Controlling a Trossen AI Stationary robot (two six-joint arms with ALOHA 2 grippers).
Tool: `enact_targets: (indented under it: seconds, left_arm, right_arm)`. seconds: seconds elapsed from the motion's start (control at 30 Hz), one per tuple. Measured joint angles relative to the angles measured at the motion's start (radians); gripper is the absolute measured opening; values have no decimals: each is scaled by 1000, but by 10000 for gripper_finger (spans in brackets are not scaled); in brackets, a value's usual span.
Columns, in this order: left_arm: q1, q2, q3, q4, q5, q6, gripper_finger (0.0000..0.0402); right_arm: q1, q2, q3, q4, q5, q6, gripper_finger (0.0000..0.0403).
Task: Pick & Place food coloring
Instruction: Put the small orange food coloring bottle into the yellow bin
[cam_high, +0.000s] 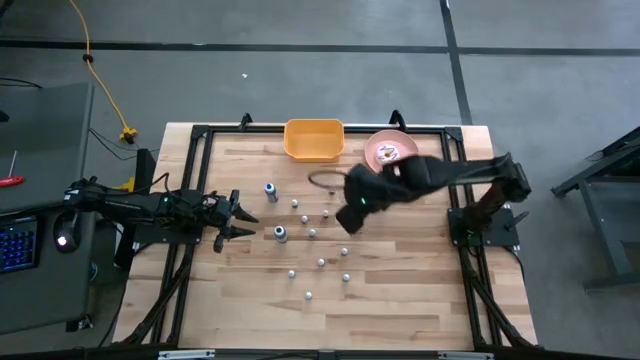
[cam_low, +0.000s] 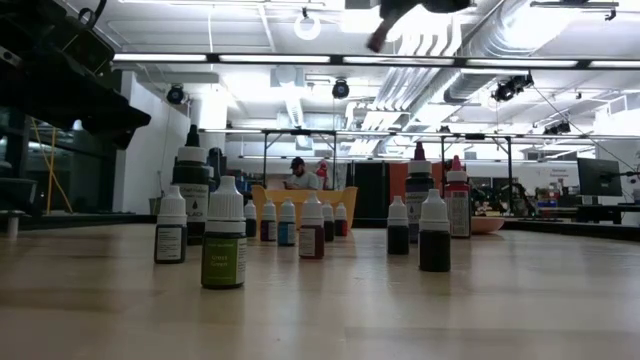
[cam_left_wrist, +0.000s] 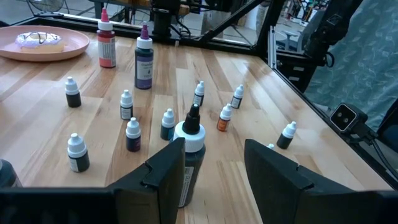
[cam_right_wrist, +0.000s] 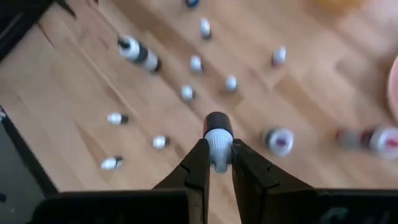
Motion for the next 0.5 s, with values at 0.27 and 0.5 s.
enact_targets:
  seconds: [0.27, 0.5]
  left_arm:
    - [0, 0, 0, 0, 0, 0, 163]
    - [0, 0, 0, 0, 0, 0, 163]
  right_arm:
    - [-149, 161, 247, -2, -43, -242, 38]
    - [-261, 362, 495, -39, -140, -400, 38]
